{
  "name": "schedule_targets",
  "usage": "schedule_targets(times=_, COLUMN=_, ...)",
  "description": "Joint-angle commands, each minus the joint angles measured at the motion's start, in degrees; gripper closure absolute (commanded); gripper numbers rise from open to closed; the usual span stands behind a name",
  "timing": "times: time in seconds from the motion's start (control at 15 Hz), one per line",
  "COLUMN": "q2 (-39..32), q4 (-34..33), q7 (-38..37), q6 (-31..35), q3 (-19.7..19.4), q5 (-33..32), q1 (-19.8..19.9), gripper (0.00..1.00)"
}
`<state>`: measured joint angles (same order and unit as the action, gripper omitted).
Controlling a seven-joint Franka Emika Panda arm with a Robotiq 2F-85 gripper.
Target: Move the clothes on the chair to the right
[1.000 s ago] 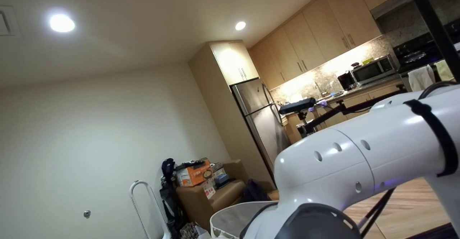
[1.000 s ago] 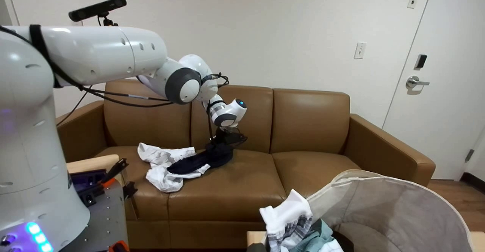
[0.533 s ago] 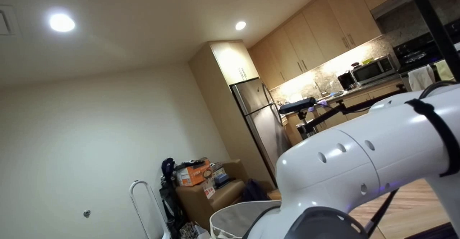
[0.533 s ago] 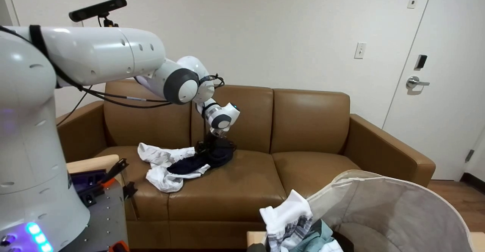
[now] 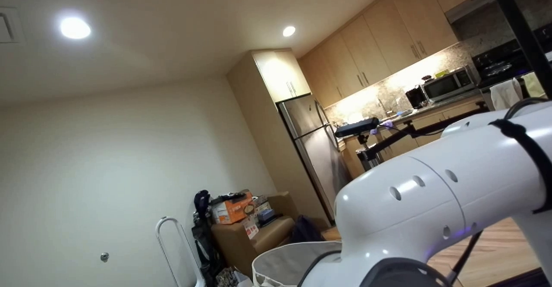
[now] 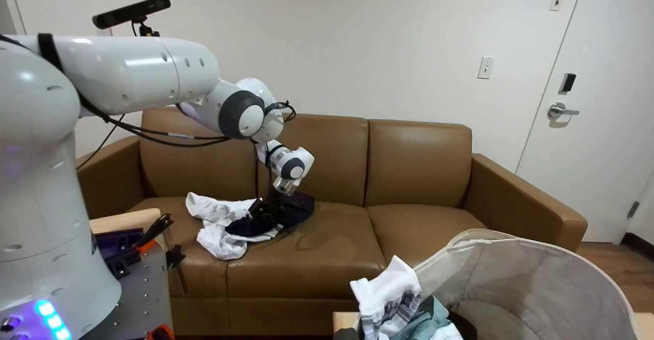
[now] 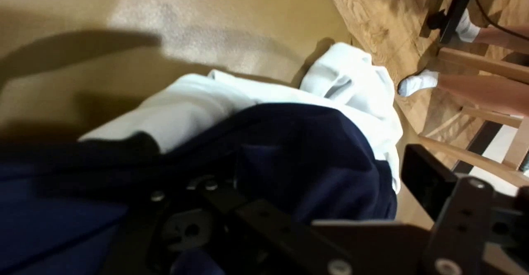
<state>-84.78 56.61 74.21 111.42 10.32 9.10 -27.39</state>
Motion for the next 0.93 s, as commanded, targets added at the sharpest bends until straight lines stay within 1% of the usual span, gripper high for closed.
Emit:
schedule_targets(times=0.0, q2=-0.04, q4=3.04, q7=2.58, q6=6.29, q3=-4.02, q5=0.31, q1=-3.08, gripper=0.00)
schedule_targets(times=0.07, q2=-0.06, q4=3.65, q7=2.39, q6=9.63, q3=-4.96, q5=0.24, q1=-4.00, gripper=0.00)
schedule_targets(times=0.13, q2=-0.06, q4=5.01, q7=-0.14, q6=13.81, q3=-0.98, q5=-5.34, q1=-1.61, gripper=0.00)
schedule_targets(times=0.2, q2=-0.07, q4=5.15, q7=1.67, q6=16.99, q3=-5.29, q5=-0.09, q1=-4.89, gripper=0.16)
schedule_targets(times=0.27, q2=-0.06, q4=5.85, q7=1.70, q6=20.13, q3=-5.01, q5=0.06, q1=-4.88, gripper=0.26)
schedule_targets(times=0.33, q2=-0.07, q4=6.90, q7=-1.34, q6=23.57, q3=-0.71, q5=-5.69, q1=-1.91, gripper=0.33)
schedule_targets(times=0.4, q2=-0.07, q4=6.73, q7=1.02, q6=25.27, q3=-4.84, q5=-0.11, q1=-4.94, gripper=0.40)
schedule_targets(times=0.53, q2=-0.07, q4=7.16, q7=0.45, q6=28.45, q3=-5.04, q5=0.22, q1=-5.02, gripper=0.53)
schedule_targets(times=0.6, q2=-0.07, q4=7.73, q7=-2.07, q6=30.17, q3=-0.48, q5=-5.96, q1=-1.51, gripper=0.61)
schedule_targets(times=0.67, q2=-0.06, q4=7.24, q7=0.56, q6=30.58, q3=-3.95, q5=-0.22, q1=-4.17, gripper=0.66)
schedule_targets(times=0.87, q2=0.00, q4=7.07, q7=0.50, q6=32.36, q3=-3.27, q5=0.91, q1=-3.28, gripper=0.85)
